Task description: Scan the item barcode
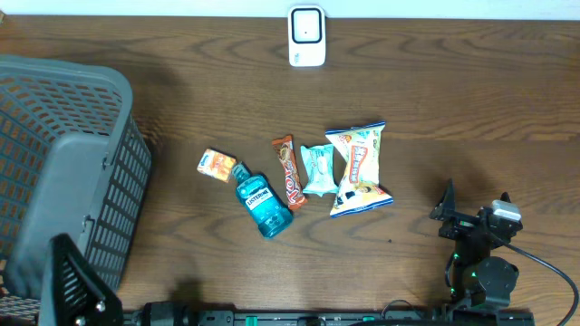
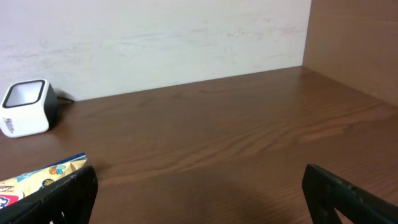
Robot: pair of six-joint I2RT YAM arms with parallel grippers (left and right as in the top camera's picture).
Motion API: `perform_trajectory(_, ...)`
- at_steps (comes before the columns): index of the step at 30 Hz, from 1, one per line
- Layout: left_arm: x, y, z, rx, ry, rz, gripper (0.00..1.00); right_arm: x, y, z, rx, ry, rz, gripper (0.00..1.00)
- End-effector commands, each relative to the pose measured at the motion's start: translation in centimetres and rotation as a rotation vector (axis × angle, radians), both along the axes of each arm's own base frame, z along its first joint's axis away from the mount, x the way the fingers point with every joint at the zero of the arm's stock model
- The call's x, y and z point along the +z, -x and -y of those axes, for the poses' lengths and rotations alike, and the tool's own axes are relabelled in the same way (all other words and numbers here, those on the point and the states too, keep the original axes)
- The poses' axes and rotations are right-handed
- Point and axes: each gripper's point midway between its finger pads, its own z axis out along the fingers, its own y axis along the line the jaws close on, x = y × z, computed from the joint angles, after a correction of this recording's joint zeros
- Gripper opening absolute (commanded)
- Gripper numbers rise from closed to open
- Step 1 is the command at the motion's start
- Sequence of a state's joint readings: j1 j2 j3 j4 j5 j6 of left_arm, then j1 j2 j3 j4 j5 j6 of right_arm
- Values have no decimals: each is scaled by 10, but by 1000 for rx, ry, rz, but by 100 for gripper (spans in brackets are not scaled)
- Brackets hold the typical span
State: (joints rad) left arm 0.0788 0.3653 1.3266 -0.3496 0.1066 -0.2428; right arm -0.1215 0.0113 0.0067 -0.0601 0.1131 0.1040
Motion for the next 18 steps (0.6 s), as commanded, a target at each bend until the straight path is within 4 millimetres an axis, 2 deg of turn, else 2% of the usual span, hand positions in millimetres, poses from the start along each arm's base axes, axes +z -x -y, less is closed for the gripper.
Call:
perform_trajectory(1,1,8,4,-33,23,11,99,0,1,4,-21,-13,3,99)
perform_trajectory(9,-4,47,7,-34,13,112,99,0,1,4,-21,-13,3,99)
perform_trajectory(16,-28,87,10,-32,2,253,99,0,1,4,-21,-13,3,99)
perform_trajectory(18,-33,87,9,-31,3,261,99,0,1,4,-21,-13,3,99)
